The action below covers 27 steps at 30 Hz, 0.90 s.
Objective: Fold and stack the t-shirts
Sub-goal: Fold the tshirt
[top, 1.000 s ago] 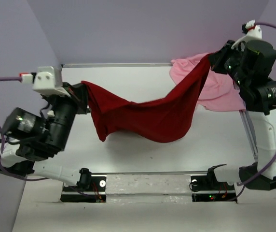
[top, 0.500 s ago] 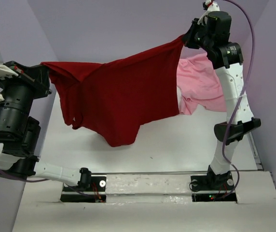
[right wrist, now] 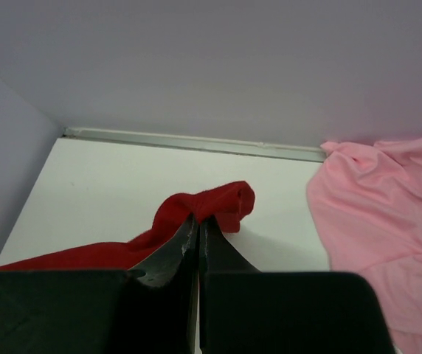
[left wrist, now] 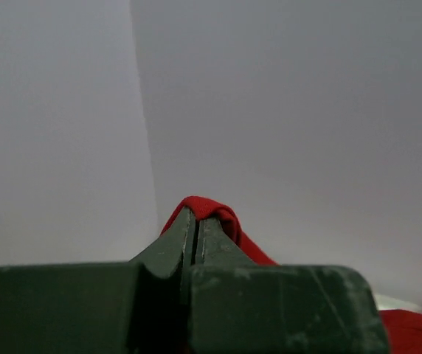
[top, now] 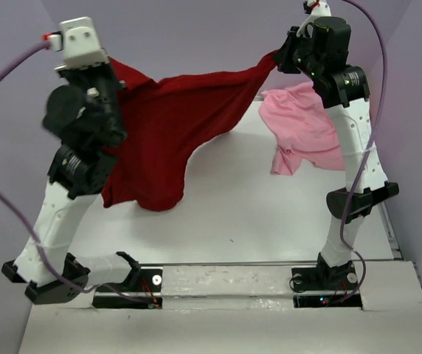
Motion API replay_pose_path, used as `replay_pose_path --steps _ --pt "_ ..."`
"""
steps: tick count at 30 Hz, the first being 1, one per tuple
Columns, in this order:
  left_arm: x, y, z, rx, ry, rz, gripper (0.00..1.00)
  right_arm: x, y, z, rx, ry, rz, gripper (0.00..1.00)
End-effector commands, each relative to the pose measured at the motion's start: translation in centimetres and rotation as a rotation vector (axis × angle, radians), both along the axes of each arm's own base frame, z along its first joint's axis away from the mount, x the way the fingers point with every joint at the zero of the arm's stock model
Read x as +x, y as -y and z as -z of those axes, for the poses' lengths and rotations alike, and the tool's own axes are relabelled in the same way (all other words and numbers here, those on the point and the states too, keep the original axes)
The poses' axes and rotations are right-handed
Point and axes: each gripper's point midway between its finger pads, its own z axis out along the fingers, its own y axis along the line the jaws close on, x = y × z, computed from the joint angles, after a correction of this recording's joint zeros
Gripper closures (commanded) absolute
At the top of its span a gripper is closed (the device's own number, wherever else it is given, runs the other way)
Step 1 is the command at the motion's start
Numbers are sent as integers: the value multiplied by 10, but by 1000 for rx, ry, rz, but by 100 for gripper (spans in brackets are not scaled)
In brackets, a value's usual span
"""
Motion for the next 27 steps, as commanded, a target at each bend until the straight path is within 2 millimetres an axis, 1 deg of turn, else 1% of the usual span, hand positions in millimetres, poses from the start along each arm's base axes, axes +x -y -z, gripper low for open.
replay_pose_path --steps 1,2,3,4,5,6,7,8,9,10,12,13,14,16,17,18,20,21,22,23,24,25,26,27 --pt "90 64 95 -14 -214 265 100 1 10 -15 -24 62 41 100" --pt "103 63 97 -28 -218 273 100 2 14 -14 -30 62 60 100" --pt "133 58 119 -64 -282 279 100 3 21 -17 -38 70 97 100" --pt "138 51 106 -83 -260 279 100 3 25 -17 -51 73 113 100" --pt "150 50 113 -89 -283 276 100 1 29 -19 -58 79 132 100" --pt "153 47 110 -96 -273 276 100 -2 31 -22 -60 87 135 100" --pt "156 38 103 -103 -255 266 100 -7 34 -29 -62 106 140 100" --pt "158 36 100 -105 -250 265 100 -6 36 -29 -65 106 149 100" --pt "159 34 98 -108 -250 264 100 -9 41 -37 -56 125 154 100" --pt "158 33 87 -120 -228 268 100 -11 40 -42 -46 134 152 100" --pt "156 34 77 -117 -208 277 100 -12 42 -52 -35 161 158 100" --pt "151 32 65 -125 -178 279 100 -11 43 -52 -37 163 167 100" --pt "151 29 63 -125 -172 265 100 -10 44 -51 -42 161 169 100" --pt "152 23 65 -127 -180 237 100 -9 44 -47 -46 152 173 100" --pt "154 22 71 -127 -202 228 100 -9 43 -46 -44 150 167 100" --pt "156 21 78 -125 -220 216 100 -11 43 -49 -43 156 163 100" --pt "156 18 83 -121 -236 200 100 -17 45 -58 -36 181 164 100" --pt "149 13 77 -117 -225 182 100 -22 47 -66 -30 200 169 100" --pt "141 10 66 -117 -199 179 100 -26 48 -72 -25 217 165 100" --pt "131 5 55 -121 -171 160 100 -38 51 -86 -12 248 162 100" --pt "109 5 32 -114 -111 165 100 -44 52 -91 -8 260 157 100" --pt "98 6 23 -108 -91 164 100 -55 55 -102 2 285 155 100" --pt "87 7 17 -91 -78 152 100 -62 53 -107 4 295 149 100" --pt "72 0 11 -98 -65 96 100 -68 54 -111 4 307 156 100"
